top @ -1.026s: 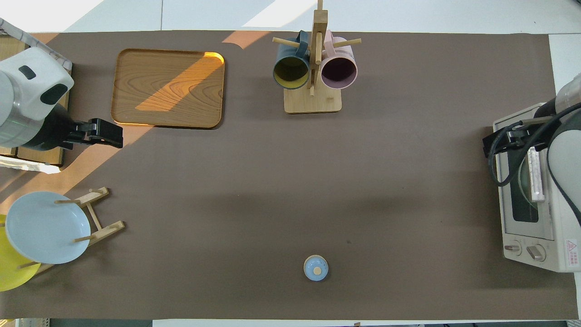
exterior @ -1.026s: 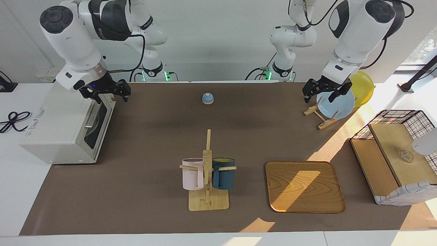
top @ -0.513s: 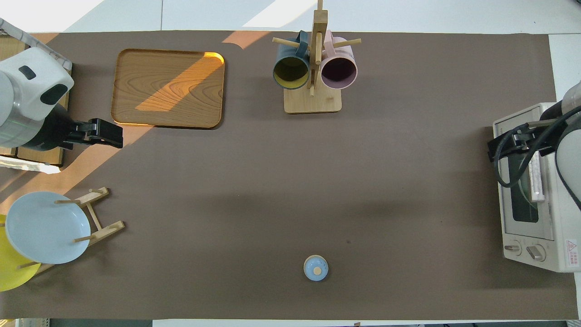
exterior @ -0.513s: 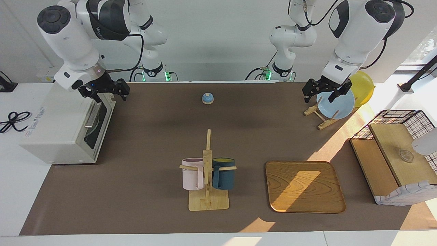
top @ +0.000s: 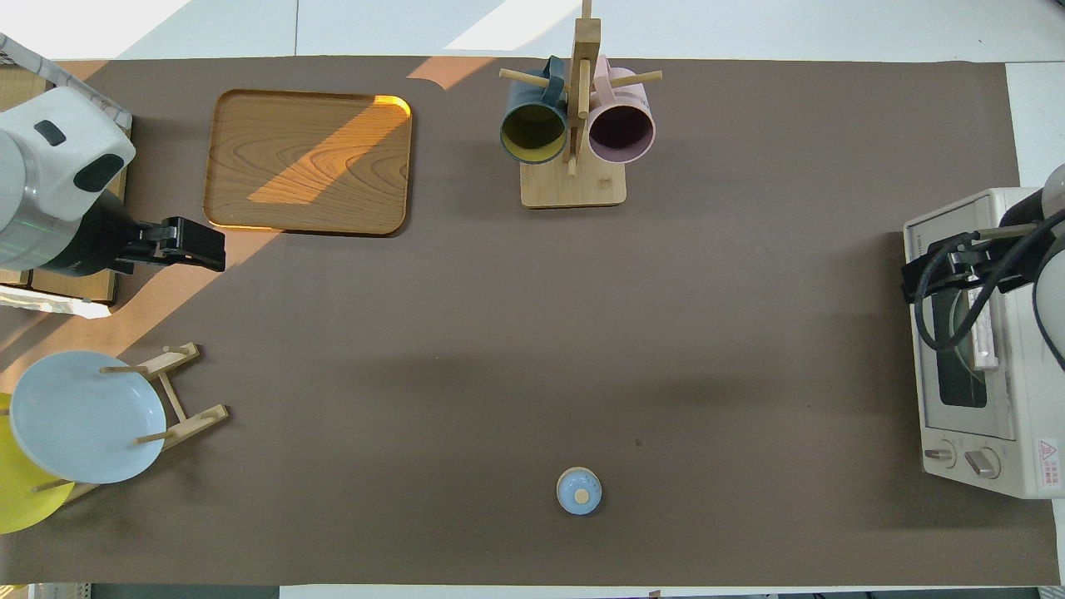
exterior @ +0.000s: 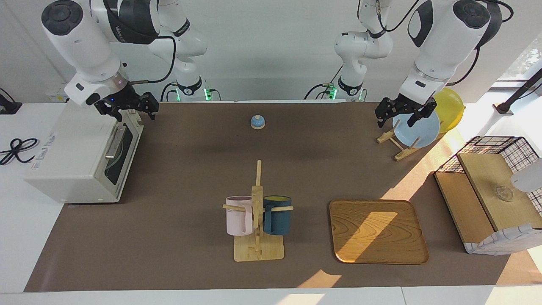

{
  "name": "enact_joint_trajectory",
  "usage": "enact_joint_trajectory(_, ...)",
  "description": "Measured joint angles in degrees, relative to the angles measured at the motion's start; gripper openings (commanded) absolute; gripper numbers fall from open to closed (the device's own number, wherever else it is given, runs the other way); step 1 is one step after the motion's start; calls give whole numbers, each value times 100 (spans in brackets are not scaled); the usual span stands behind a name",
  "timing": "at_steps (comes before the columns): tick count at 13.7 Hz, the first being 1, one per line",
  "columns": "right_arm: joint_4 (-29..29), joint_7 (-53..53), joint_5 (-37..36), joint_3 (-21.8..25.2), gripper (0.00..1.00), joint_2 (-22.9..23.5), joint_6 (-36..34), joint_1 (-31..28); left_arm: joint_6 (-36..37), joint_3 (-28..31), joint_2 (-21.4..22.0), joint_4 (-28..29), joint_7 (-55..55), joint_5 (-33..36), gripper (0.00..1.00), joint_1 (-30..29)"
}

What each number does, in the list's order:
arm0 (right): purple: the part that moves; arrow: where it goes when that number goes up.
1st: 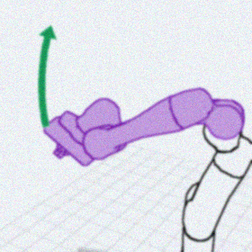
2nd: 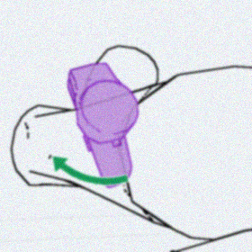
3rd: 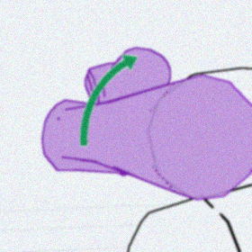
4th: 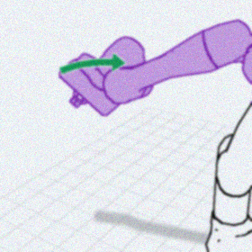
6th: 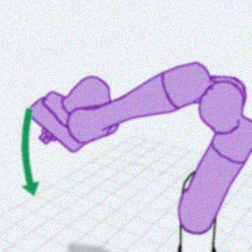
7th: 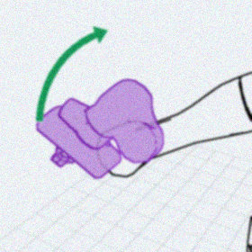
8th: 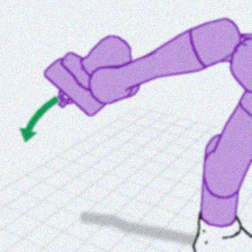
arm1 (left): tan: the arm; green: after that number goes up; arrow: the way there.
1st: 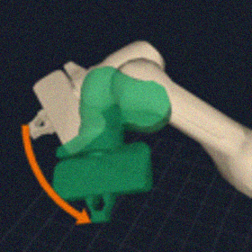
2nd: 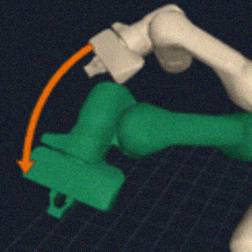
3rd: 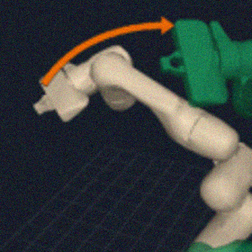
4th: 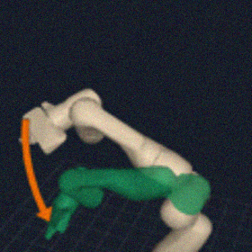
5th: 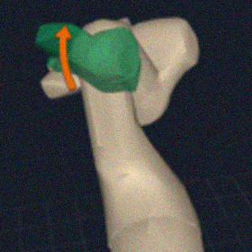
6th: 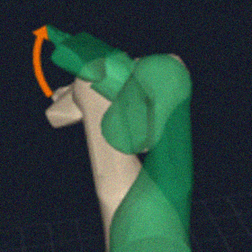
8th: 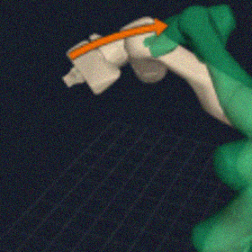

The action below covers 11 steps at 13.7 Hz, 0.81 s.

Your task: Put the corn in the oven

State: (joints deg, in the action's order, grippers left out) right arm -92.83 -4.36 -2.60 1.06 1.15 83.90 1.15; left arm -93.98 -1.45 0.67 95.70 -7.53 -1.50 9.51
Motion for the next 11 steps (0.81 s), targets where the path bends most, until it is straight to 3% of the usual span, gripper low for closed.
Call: enact_joint_trajectory(11, 102, 0, 0, 10, 100, 0, 113, -13, 0, 0, 0, 0, 0, 0, 100, 0)
